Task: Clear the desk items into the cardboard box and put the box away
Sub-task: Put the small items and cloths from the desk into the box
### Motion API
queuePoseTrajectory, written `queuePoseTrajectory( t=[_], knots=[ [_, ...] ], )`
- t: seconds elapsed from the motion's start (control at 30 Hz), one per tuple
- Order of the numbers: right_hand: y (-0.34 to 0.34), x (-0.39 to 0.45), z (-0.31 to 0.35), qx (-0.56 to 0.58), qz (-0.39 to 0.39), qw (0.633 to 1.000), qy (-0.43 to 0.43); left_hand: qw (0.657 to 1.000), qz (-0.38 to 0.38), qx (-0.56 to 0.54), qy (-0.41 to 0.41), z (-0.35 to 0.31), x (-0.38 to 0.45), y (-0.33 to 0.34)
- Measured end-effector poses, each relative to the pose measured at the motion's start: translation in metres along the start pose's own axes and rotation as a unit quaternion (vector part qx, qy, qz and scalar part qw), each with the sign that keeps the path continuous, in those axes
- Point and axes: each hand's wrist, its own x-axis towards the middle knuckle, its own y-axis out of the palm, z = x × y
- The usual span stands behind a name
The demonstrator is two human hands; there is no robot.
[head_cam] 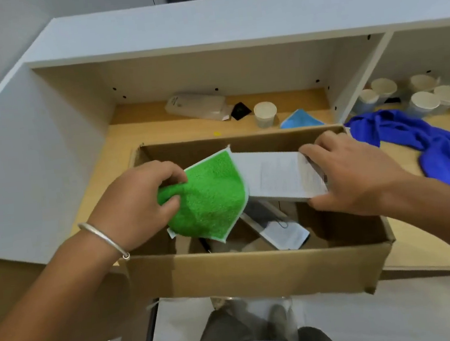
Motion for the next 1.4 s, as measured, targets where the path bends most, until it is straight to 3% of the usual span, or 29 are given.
queuePoseTrajectory(
  t=[0.17, 0.27, 0.47, 0.63, 0.8, 0.97, 1.17, 1.4],
  knots=[
    [0.019, 0.004, 0.011, 0.002, 0.087, 0.996, -0.013, 0.992, 0.105, 0.065, -0.027, 0.012, -0.002, -0.002],
    [0.019, 0.016, 0.017, 0.004, 0.121, 0.992, -0.024, 0.993, 0.096, 0.055, -0.029, 0.024, 0.008, -0.003],
    [0.004, 0.052, 0.035, 0.038, -0.012, 0.996, -0.075, 0.998, 0.057, 0.017, -0.029, 0.057, 0.051, -0.008],
    [-0.007, 0.106, 0.053, 0.095, -0.065, 0.991, -0.069, 0.999, -0.005, -0.011, -0.034, 0.102, 0.102, -0.011],
    [-0.011, 0.172, 0.061, 0.13, -0.087, 0.987, -0.039, 0.999, 0.025, -0.013, -0.036, 0.146, 0.155, 0.004],
    [0.004, 0.238, 0.061, 0.089, -0.02, 0.996, -0.023, 0.993, 0.116, 0.013, 0.015, 0.18, 0.21, 0.041],
    [0.041, 0.294, 0.054, 0.026, 0.118, 0.993, -0.011, 0.956, 0.252, 0.077, 0.129, 0.189, 0.255, 0.109],
    [0.083, 0.322, 0.05, -0.069, 0.227, 0.971, -0.038, 0.92, 0.296, 0.096, 0.237, 0.195, 0.274, 0.166]
  ],
)
